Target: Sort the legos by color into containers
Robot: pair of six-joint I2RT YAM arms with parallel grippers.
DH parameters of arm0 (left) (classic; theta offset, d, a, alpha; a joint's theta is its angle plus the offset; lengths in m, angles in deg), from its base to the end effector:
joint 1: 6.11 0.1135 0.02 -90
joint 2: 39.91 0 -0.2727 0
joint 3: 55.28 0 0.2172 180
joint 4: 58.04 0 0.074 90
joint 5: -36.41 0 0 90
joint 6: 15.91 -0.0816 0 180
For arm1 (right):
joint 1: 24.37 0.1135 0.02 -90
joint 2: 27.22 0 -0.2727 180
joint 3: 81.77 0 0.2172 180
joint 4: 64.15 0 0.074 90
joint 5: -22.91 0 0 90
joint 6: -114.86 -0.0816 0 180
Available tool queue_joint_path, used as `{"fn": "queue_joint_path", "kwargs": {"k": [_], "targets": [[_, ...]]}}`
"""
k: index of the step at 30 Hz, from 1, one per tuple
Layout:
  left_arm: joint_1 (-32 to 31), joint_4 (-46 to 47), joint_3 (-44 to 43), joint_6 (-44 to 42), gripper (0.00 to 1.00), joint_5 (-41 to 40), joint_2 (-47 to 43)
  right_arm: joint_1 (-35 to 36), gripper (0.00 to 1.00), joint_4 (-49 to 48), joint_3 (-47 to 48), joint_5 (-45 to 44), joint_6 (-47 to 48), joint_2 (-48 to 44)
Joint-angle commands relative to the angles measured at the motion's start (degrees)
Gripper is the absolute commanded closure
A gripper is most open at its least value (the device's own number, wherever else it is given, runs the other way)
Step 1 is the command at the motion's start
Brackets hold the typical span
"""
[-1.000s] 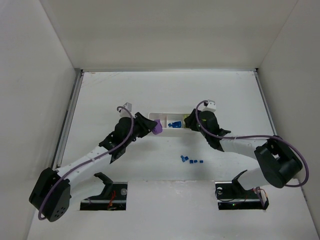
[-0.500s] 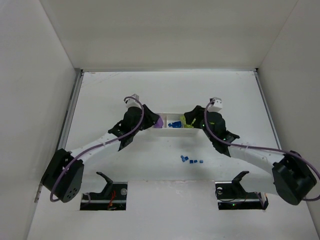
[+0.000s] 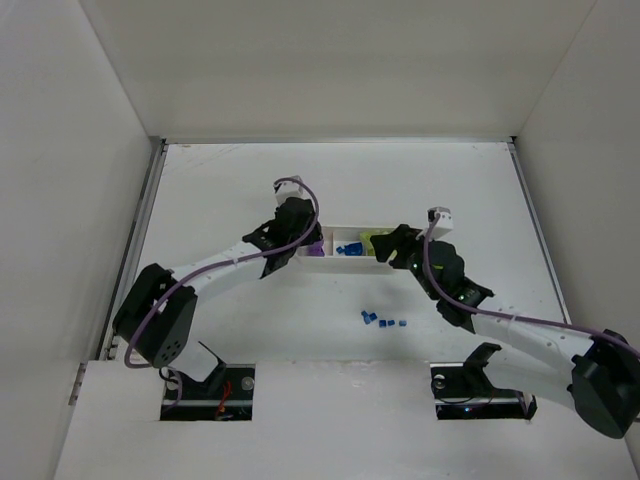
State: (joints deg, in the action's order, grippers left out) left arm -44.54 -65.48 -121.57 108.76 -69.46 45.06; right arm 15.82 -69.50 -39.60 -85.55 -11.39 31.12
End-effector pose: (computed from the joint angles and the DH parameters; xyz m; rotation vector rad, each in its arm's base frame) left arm 0.2792 -0.1931 0.2485 -0.1103 2.0456 -0.5292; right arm 0.1956 0.1314 0.2567 0.1784 1.7921 0.6853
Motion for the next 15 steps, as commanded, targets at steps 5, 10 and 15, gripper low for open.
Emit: {"fn": "queue_joint_path", "kwargs": {"k": [5, 10, 15], "targets": [[-1.9, -10.2, -7.1, -6.1, 0.84, -5.0, 3.1, 0.8, 0.31, -1.9, -0.8, -1.0, -0.6, -0.7], [-1.9, -12.1, -7.9, -7.0, 0.84, -5.6, 3.9, 0.8, 0.31, -2.1, -1.2, -1.1, -0.8, -1.0], [-1.2, -13.1, -8.4, -7.7, 0.71, -6.8, 4.2, 0.9, 0.25, -1.4, -2.0, -1.5, -0.8, -2.9]]}}
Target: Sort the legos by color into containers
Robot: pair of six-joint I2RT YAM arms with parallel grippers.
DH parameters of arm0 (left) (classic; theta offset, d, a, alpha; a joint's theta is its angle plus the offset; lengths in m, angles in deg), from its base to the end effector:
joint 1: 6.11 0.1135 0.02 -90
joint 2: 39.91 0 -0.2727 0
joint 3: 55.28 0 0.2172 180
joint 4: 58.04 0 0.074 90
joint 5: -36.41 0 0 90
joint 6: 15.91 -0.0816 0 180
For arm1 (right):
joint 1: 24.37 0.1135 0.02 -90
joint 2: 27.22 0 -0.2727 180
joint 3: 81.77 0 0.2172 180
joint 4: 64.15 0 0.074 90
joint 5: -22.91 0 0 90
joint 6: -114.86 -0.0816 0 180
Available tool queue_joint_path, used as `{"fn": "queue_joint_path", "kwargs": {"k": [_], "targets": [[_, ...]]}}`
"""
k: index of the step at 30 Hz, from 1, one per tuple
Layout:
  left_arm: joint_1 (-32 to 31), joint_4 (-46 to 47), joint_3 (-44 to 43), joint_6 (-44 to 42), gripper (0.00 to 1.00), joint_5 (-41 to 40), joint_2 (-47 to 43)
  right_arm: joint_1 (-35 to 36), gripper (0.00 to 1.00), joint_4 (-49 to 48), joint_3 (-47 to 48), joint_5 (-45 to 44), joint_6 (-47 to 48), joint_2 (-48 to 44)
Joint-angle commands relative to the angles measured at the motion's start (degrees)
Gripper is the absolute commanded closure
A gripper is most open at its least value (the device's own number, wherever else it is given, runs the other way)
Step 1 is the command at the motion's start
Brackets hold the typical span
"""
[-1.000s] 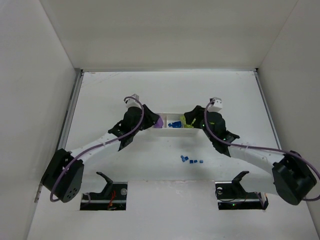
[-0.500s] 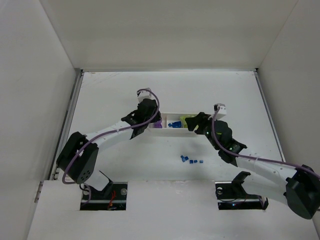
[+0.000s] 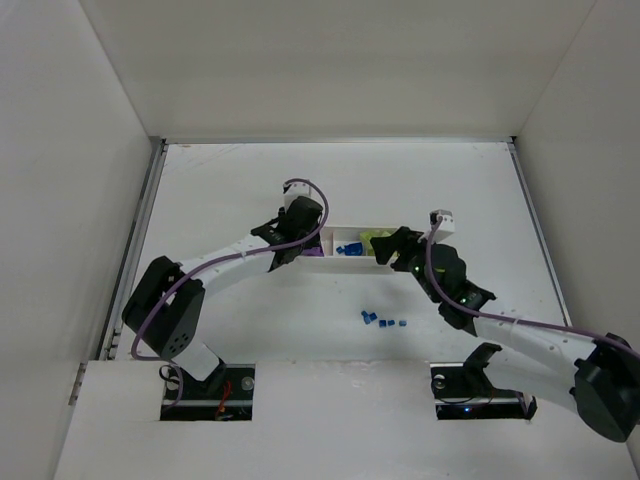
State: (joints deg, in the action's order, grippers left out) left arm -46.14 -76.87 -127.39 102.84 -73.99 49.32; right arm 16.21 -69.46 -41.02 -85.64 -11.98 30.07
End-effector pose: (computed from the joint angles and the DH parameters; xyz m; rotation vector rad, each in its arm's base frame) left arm 0.2830 -0.2006 0.2339 0.0150 2.1689 -0.3016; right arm 0.1910 0.1295 0.2516 0.1818 1.7999 0.6921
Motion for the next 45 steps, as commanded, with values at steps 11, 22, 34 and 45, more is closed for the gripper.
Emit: {"fn": "queue_joint_path", "kwargs": {"k": [11, 22, 34, 45], "targets": [[-1.7, 1.8, 1.0, -1.9, 0.46, -1.8, -7.6, 6.1, 0.5, 13.9, -2.6, -6.1, -3.5, -8.9], [-4.7, 4.0, 7.4, -1.2, 0.46, -1.6, -20.0, 25.8, 0.58, 37.9, 4.5, -12.9, -11.2, 2.2], [-14.8, 5.6, 19.2, 4.7, 0.51, -3.0, -30.3, 30.0, 0.53, 46.2, 12.3, -15.9, -11.9, 17.9], [-19.6, 5.0, 28.7, 11.1, 0.52, -6.0, -38.7, 26.1, 0.6, 42.8, 13.7, -12.7, -6.2, 21.3]]}}
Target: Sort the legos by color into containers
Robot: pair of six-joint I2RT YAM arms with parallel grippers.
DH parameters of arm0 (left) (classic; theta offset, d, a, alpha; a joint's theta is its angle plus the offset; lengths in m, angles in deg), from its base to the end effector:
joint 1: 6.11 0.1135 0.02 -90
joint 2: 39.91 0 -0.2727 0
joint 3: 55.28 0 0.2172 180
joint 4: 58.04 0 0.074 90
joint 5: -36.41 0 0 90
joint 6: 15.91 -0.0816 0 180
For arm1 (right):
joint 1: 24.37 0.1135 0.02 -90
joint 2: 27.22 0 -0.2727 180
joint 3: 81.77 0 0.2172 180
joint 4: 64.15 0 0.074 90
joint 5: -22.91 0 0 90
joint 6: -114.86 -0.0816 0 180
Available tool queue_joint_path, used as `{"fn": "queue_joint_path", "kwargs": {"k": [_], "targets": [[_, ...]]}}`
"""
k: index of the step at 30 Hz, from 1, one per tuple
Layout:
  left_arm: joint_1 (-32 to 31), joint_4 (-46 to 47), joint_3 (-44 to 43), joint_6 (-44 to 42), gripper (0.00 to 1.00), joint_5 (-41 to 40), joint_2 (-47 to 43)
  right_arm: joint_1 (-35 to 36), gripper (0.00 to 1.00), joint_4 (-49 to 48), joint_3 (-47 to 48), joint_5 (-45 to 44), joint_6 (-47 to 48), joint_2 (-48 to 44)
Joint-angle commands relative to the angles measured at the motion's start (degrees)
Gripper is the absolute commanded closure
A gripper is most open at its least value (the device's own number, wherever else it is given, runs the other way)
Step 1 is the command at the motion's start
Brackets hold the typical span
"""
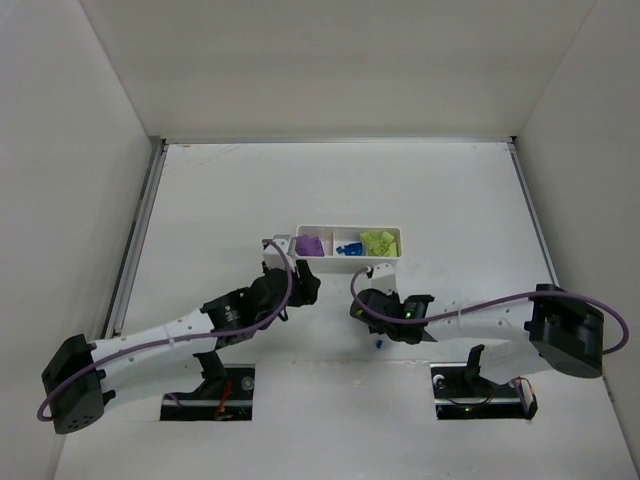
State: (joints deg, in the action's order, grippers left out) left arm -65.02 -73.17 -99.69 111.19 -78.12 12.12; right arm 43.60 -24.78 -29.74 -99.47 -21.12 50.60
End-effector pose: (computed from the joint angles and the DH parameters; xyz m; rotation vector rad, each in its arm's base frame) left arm 0.1345 -0.1574 0.2424 0.0932 1.9917 -0.6883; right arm 0.1223 0.1858 0.1559 -0.3122 2.4250 0.0644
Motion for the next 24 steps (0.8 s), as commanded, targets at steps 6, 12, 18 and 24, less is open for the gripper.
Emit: {"fn": "queue_joint_path", "kwargs": {"k": [6, 12, 18, 24], "targets": [[-4.1, 1.7, 2.3, 4.8, 0.53, -2.7, -1.1, -4.0, 0.62, -4.9, 2.2, 4.0, 5.7, 0.7], [-8.6, 1.7, 2.5, 5.7, 0.58, -6.4, 1.1, -6.7, 0.65, -8.7, 0.9, 7.9, 7.5, -0.2], [-15.1, 2.3, 3.0, 6.8, 0.6, -10.2, 3.6, -8.2, 0.71, -9.4, 0.6, 9.6, 8.5, -0.8], [-19.1, 2.3, 3.4, 7.6, 0.59, -12.6, 4.5, -8.3, 0.6, -7.8, 1.5, 8.4, 8.4, 0.0]]}}
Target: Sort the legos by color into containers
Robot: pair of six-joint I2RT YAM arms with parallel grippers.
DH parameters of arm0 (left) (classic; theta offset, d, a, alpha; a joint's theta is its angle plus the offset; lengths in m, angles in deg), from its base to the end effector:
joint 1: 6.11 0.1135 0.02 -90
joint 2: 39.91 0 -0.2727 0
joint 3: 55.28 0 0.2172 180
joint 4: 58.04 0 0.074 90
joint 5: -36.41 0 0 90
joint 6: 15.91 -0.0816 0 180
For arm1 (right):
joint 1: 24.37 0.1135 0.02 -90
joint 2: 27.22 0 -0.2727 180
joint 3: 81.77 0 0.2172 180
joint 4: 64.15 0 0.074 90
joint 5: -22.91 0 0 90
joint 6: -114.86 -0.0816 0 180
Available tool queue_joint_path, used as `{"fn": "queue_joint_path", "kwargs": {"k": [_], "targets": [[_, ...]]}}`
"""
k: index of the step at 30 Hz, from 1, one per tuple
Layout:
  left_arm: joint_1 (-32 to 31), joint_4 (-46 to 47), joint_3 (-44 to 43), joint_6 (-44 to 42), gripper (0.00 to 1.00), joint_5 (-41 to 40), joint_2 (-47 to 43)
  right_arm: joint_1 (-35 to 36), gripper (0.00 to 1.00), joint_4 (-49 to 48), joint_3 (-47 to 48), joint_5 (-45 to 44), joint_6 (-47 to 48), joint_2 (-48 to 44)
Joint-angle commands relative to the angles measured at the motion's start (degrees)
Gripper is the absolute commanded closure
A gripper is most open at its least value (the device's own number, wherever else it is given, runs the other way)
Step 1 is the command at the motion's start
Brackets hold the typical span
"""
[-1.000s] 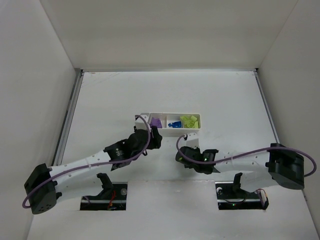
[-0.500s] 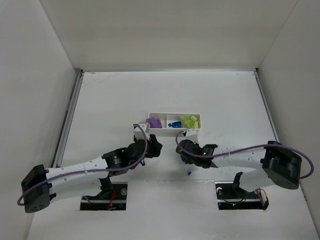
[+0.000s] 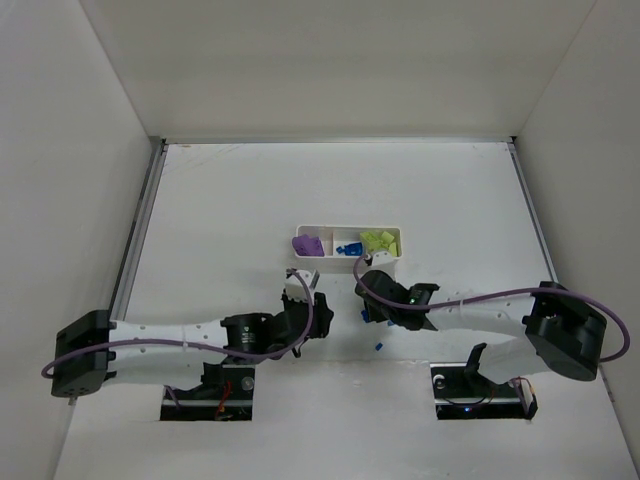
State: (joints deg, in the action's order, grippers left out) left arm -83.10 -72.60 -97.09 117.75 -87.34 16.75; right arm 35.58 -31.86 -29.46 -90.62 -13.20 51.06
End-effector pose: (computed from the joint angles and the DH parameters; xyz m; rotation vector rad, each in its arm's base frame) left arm 0.0900 -0.1882 0.2160 0.2383 2.0547 -0.7280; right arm 0.1475 0.1898 0.1588 -0.3255 2.4535 0.1926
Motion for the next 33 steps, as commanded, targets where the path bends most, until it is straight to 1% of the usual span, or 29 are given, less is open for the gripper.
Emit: {"fn": "queue_joint_path", "kwargs": {"k": [1, 4, 7, 11, 15, 21, 24, 27, 30, 33], "targets": [[-1.0, 1.7, 0.9, 1.3, 0.59, -3.5, -0.3, -0.3, 0.6, -0.5, 1.3, -0.5, 0.4, -0.3], [-1.2, 1.6, 1.4, 1.4, 0.59, -3.5, -1.6, 0.0, 0.61, 0.1, 1.4, -0.4, 0.1, -0.1], [-0.7, 1.3, 1.8, 1.5, 0.59, -3.5, -3.6, 0.0, 0.67, 0.5, 1.9, 0.1, 0.2, 0.6], [-1.6, 1.0, 1.9, 1.2, 0.59, -3.5, -6.4, 0.0, 0.69, 1.8, 2.7, 0.1, 0.3, 1.3], [-1.3, 0.5, 2.7, 0.6, 0.59, -3.7, -7.5, 0.0, 0.75, 2.5, 2.9, 0.2, 0.5, 1.3], [-2.4, -0.6, 5.0, 0.6, 0.59, -5.6, -9.7, -0.4, 0.78, 1.6, 4.4, 0.0, 0.9, -3.8], [-2.4, -1.3, 6.9, 1.1, 0.59, -5.6, -12.1, -2.4, 0.77, -0.7, 7.9, 1.1, 3.0, -5.8], [-2.7, -1.5, 8.3, 1.8, 0.59, -4.8, -14.2, -6.4, 0.77, -4.7, 11.6, 4.6, 5.4, -4.5], [-5.7, -0.9, 7.9, 1.4, 0.59, -4.8, -13.8, -10.8, 0.77, -9.5, 15.6, 8.2, 6.2, -0.8], [-9.6, 0.7, 6.6, 0.6, 0.59, -6.3, -9.7, -14.1, 0.77, -13.0, 19.2, 9.0, 7.5, 4.8]]}}
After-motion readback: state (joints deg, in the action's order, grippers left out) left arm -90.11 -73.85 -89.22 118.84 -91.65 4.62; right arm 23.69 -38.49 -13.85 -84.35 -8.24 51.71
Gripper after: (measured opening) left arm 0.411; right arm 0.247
